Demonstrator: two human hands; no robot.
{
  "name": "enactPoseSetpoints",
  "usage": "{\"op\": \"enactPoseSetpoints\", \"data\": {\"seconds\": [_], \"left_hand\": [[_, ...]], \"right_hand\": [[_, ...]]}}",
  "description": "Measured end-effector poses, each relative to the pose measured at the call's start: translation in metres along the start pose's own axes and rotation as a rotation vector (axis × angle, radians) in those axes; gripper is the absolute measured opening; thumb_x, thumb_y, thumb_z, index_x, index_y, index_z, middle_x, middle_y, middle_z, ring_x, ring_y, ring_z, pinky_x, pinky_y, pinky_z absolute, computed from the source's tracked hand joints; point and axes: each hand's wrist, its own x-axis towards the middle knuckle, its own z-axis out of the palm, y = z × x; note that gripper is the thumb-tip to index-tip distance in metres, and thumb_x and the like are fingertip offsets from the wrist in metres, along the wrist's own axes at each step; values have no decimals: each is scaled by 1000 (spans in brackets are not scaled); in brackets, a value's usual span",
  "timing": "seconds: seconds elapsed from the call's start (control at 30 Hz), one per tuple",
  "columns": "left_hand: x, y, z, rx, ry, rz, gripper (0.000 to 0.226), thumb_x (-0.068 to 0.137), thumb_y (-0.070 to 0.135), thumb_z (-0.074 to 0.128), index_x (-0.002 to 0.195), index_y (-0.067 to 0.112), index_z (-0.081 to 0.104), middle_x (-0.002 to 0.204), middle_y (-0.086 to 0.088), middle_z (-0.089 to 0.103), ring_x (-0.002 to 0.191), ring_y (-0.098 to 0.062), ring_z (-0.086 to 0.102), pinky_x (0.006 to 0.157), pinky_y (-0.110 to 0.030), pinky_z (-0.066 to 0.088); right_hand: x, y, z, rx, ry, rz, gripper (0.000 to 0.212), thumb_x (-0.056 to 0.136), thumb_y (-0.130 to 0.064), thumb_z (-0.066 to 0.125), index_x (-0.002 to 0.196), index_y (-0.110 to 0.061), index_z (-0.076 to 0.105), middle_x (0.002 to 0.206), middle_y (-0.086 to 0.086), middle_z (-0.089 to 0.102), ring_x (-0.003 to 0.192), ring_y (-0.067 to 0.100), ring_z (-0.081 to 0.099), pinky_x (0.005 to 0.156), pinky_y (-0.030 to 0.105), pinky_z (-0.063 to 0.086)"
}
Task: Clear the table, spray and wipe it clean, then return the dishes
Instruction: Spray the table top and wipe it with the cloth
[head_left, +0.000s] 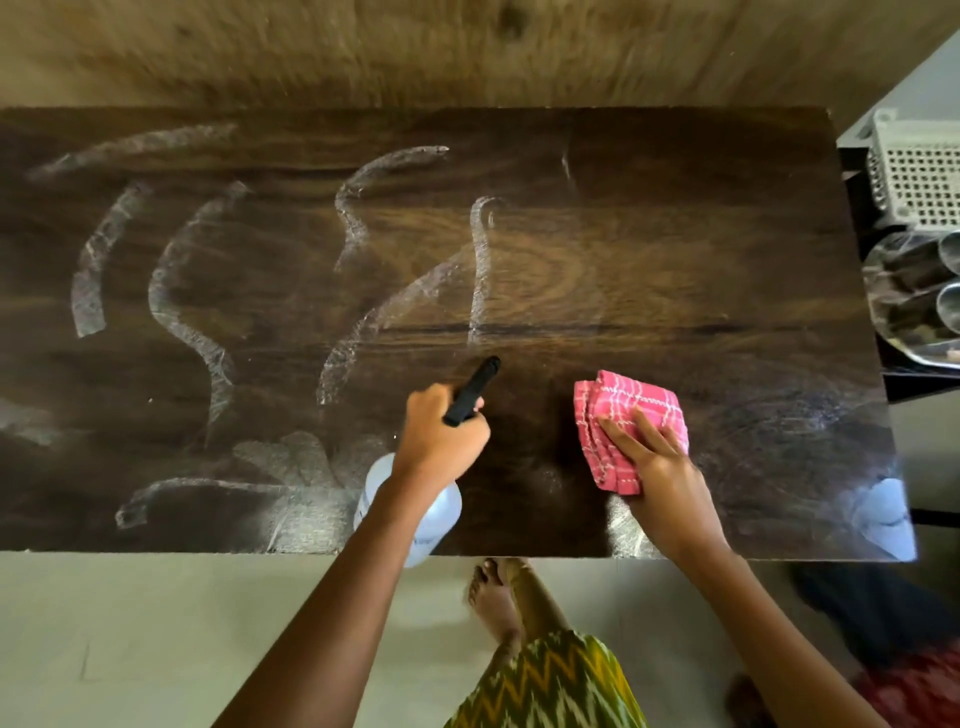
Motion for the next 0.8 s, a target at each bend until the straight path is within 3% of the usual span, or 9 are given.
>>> {"op": "enactPoseSetpoints", "data": {"seconds": [0.1,0.27,0.43,0.5,0.63,0.8], "left_hand": [[0,12,14,21,-16,-78,17,82,0,52,66,-5,55,59,-10,51,57,-24,46,46,-26,31],[1,12,24,51,51,-134,25,78,-1,52,56,2,41,51,-7,37,49,-23,35,47,-29,28],[2,14,16,-55,128,-159,18,82,-1,54,66,-8,54,60,-10,48,52,-21,43,44,-25,32],[3,16,12,-114,139,-176,12,83,-1,54,75,-2,63,69,-9,55,56,-19,48,46,-22,36],[14,25,7,-165,169,-196,13,82,0,55,74,8,60,72,-4,55,55,-12,49,44,-16,39],[28,35,8,-94,211,-175,14,84,5,57,74,-4,56,63,-5,47,51,-15,41,42,-19,32]], "right_hand": [[2,2,-2,21,14,-4,84,81,0,62,144,-38,21,156,2,16,141,38,13,94,51,45],[2,1,-3,28,62,-26,81,82,2,60,145,-33,23,155,5,16,141,41,13,90,56,46],[3,6,0,38,70,-56,79,81,4,59,144,-30,25,155,8,17,140,44,12,96,59,42],[3,8,0,36,55,-44,80,82,4,57,145,-31,22,155,7,14,141,42,9,99,59,40],[4,9,1,28,52,-54,79,82,4,57,145,-31,23,155,7,15,141,42,9,97,60,41],[9,7,2,10,60,-78,80,81,4,61,144,-30,26,154,9,17,139,45,12,94,63,43]]}}
